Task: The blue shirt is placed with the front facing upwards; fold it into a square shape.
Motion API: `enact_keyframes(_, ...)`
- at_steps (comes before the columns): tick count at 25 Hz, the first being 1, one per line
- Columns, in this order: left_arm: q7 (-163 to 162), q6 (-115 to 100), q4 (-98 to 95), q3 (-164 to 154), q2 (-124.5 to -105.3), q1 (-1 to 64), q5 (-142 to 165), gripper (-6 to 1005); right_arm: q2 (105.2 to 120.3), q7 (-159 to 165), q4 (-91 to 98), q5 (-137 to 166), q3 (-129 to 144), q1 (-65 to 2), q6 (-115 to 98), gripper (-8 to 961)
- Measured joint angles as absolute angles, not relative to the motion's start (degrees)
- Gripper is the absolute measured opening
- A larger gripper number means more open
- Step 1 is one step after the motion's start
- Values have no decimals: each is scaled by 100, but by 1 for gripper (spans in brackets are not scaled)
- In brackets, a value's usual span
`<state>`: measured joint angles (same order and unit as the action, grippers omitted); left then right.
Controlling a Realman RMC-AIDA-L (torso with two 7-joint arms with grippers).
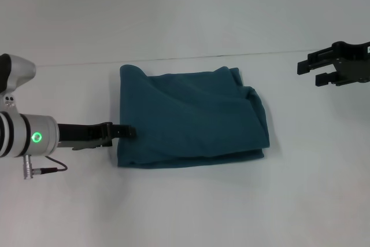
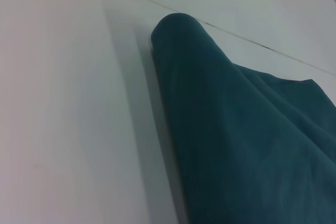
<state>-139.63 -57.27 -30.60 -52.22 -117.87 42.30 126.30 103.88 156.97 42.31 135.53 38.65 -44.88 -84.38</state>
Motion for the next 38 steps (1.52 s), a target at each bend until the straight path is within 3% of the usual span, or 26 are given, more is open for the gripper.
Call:
enact_keyframes(11, -13953, -5613, -2877, -5318, -11914, 4483, 12630, 742, 10388, 15696, 4216, 13553, 3807, -4473, -8417, 650)
enact_keyframes(19, -14145, -5690, -2926, -5561, -11892, 4574, 12630, 739, 10388, 15697, 4205, 13553, 3655, -4466, -8436, 651)
enact_keyframes(30, -14170, -5898, -3126, -5548, -11922, 4528, 12628, 296, 10380, 15697, 4195, 13553, 3632, -4464, -8429, 651)
enact_keyframes(38, -14506, -7049, -3753, -5530, -12029, 4155, 12628, 169, 10379, 15697, 4187, 13552, 3549, -4454, -8441, 651)
